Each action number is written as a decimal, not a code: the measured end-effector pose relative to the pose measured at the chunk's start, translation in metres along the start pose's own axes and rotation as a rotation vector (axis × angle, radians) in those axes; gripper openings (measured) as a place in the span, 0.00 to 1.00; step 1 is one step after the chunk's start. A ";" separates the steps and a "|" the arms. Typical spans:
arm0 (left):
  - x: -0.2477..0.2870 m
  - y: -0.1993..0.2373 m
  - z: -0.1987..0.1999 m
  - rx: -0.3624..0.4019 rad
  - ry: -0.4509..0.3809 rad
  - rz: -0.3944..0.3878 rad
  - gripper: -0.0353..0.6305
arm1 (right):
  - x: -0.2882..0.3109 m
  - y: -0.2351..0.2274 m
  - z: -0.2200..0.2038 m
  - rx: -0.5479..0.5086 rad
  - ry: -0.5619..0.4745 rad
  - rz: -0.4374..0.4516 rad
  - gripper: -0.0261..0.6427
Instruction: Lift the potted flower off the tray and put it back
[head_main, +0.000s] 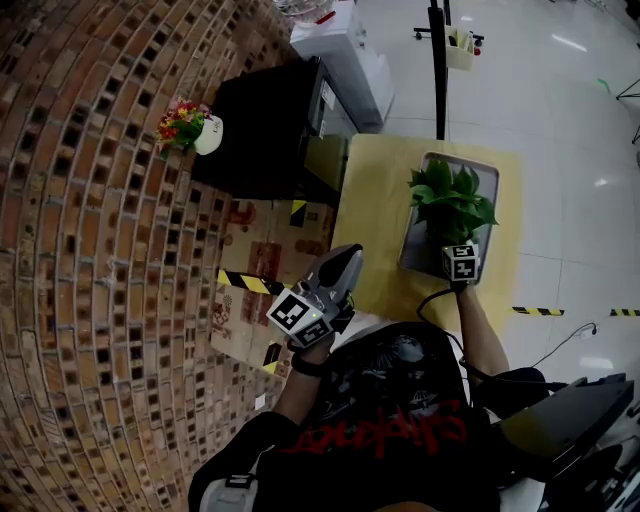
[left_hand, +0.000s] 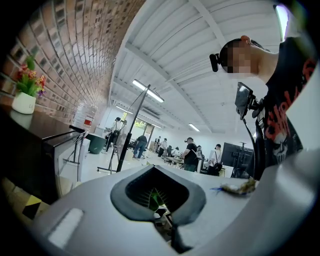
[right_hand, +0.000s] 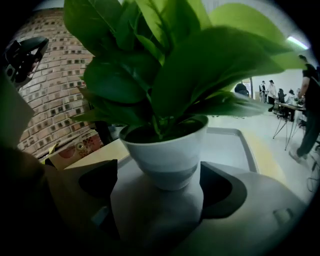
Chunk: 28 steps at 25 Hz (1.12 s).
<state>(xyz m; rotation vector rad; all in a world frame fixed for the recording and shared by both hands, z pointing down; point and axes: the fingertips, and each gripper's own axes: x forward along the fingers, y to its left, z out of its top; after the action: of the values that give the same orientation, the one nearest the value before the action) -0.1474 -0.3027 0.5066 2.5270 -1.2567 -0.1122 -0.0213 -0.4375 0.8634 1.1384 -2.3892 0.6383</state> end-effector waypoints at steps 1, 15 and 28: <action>0.000 0.000 -0.001 -0.003 0.000 -0.007 0.06 | -0.003 0.000 -0.002 0.006 -0.007 -0.006 0.81; 0.017 -0.014 -0.011 -0.025 0.024 -0.141 0.06 | -0.072 0.005 0.004 0.036 -0.091 -0.099 0.60; 0.041 -0.025 -0.002 -0.013 0.016 -0.266 0.06 | -0.165 0.000 0.084 -0.003 -0.281 -0.219 0.04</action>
<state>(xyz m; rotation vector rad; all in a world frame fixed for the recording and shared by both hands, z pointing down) -0.1026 -0.3208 0.5031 2.6655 -0.9050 -0.1583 0.0600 -0.3847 0.7057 1.5513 -2.4379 0.4243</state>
